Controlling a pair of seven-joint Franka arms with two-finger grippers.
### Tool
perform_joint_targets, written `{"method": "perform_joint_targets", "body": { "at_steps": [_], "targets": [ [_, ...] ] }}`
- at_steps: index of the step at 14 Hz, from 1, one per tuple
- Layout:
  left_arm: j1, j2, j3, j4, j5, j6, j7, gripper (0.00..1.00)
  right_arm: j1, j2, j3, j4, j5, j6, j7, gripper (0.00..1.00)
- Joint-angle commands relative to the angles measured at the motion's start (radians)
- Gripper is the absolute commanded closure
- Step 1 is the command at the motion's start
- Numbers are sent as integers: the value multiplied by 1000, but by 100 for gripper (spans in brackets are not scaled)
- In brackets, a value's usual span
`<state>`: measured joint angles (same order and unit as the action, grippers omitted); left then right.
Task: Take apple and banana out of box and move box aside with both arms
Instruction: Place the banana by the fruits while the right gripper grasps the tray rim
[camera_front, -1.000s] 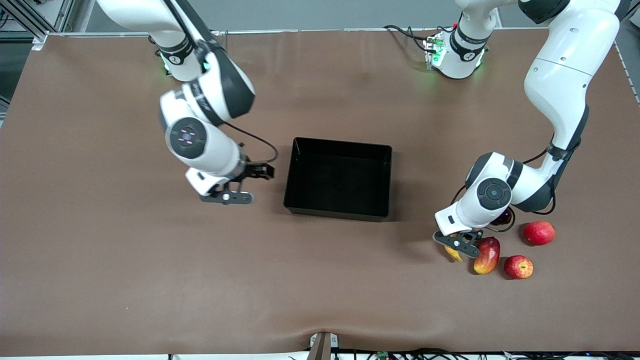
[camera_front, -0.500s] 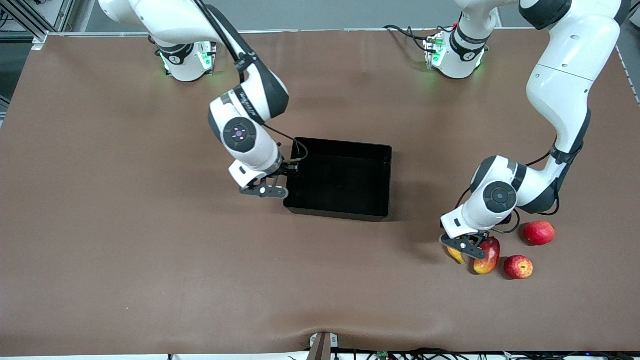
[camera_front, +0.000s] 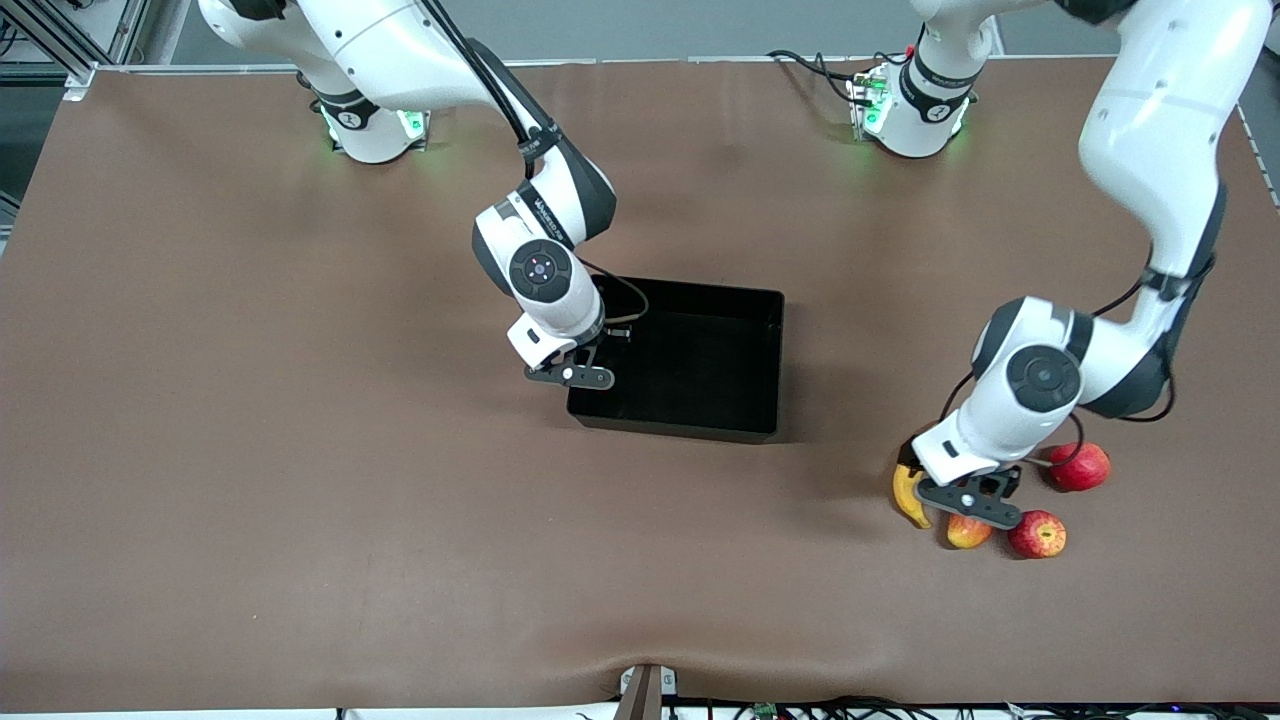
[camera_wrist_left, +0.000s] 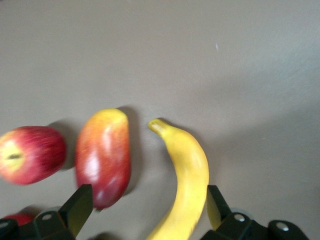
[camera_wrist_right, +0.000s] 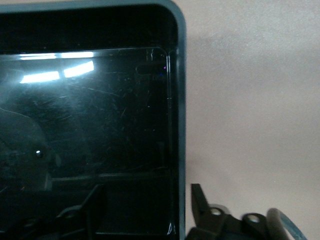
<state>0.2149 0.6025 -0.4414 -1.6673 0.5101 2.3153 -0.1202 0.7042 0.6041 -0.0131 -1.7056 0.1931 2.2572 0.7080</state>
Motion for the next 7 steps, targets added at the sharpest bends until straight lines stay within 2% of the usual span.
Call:
{"method": "perform_joint_targets", "body": {
  "at_steps": [1,7],
  "targets": [
    [11,-133,-7,-29,-96,-83,-3,0,-8,-14,-7,3,16,-19,13,100],
    [23,-306,-7,6,-162,-243,16,0,-29,-29,-13,11,16,-60,2,100]
  ]
}}
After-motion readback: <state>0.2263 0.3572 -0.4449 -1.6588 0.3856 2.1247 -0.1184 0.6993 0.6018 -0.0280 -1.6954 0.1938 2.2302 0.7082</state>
